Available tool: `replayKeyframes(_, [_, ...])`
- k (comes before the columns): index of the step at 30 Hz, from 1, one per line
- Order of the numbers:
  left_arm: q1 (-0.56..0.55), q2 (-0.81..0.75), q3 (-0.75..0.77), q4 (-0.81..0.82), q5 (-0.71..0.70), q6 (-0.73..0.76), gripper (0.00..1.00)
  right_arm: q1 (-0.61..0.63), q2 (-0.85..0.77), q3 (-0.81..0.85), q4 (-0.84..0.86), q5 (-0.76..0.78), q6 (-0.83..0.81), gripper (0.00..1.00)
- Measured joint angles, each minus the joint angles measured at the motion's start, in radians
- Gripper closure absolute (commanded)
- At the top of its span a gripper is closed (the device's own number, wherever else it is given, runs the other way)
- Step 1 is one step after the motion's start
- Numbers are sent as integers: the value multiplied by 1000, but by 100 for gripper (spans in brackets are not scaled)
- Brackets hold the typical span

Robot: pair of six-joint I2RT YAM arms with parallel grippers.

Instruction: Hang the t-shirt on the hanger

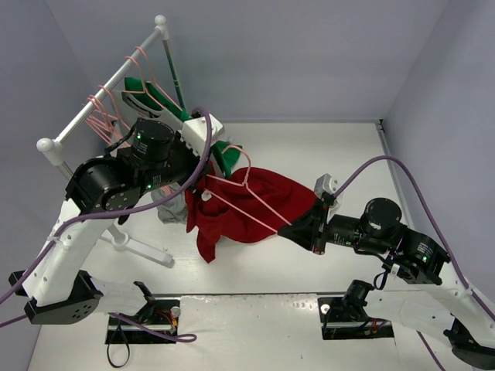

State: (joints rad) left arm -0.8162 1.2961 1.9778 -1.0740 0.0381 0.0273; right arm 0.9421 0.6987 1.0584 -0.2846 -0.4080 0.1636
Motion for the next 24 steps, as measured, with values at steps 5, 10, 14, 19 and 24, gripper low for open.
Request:
replayKeyframes(5, [0, -20, 22, 6, 47, -1, 100, 0, -1, 0, 34, 34, -13, 100])
replayKeyframes(10, [0, -32, 39, 9, 87, -1, 100, 1, -2, 0, 46, 85, -40, 100])
replayKeyframes(14, [-1, 0, 109, 5, 126, -1, 100, 3, -10, 19, 59, 231, -72, 100])
replayKeyframes(19, [-9, 87, 208, 19, 171, -1, 100, 3, -27, 117, 8, 457, -118, 100])
replayKeyframes(24, [-18, 176, 245, 42, 159, 0, 100, 2, -86, 158, -96, 565, -127, 100])
